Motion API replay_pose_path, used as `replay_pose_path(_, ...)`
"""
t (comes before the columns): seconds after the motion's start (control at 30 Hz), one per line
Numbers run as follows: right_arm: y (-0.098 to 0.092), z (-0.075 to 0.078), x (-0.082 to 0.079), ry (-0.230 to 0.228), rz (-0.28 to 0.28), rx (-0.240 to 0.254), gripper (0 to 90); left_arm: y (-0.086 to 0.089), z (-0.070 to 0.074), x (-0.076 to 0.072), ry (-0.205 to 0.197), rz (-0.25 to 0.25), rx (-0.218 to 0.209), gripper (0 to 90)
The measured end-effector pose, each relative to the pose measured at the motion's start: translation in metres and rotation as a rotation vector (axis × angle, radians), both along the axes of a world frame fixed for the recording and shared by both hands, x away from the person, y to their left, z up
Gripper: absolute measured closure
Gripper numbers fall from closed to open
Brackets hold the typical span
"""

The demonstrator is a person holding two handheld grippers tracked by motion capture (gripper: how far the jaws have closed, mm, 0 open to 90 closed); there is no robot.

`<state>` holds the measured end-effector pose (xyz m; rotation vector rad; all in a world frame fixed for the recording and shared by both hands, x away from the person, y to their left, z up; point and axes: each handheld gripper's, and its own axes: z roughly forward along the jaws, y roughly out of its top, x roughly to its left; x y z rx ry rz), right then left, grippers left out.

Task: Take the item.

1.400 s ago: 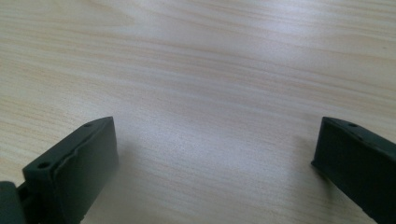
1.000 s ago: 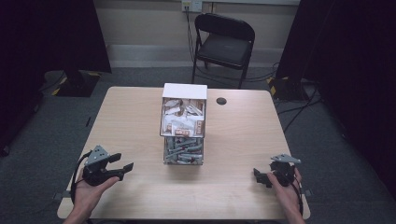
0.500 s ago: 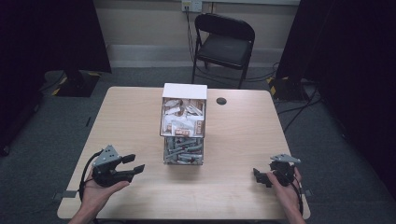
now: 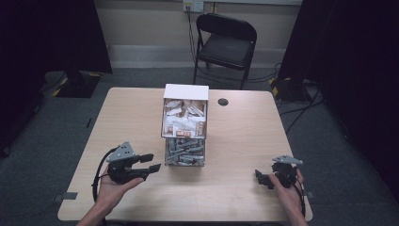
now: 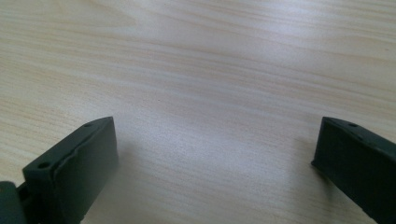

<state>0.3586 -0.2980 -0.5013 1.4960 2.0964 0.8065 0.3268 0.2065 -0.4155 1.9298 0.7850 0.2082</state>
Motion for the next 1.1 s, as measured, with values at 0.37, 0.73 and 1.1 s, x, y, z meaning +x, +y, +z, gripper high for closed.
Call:
replay_pose_path(0.37,0.0,0.0,0.0,0.0,0.0,0.0,0.0,-0.028,0.003,0.013,-0.008,-0.08,-0.007,55.5)
replay_pose_path(0.73,0.001,0.0,0.0,0.001,0.004,0.002,0.0,-0.047,-0.006,0.025,-0.004,-0.098,0.027,61.0)
replay_pose_path(1.1,0.001,0.0,0.0,0.001,0.004,0.002,0.0,-0.054,-0.013,0.03,-0.001,-0.12,0.036,63.0)
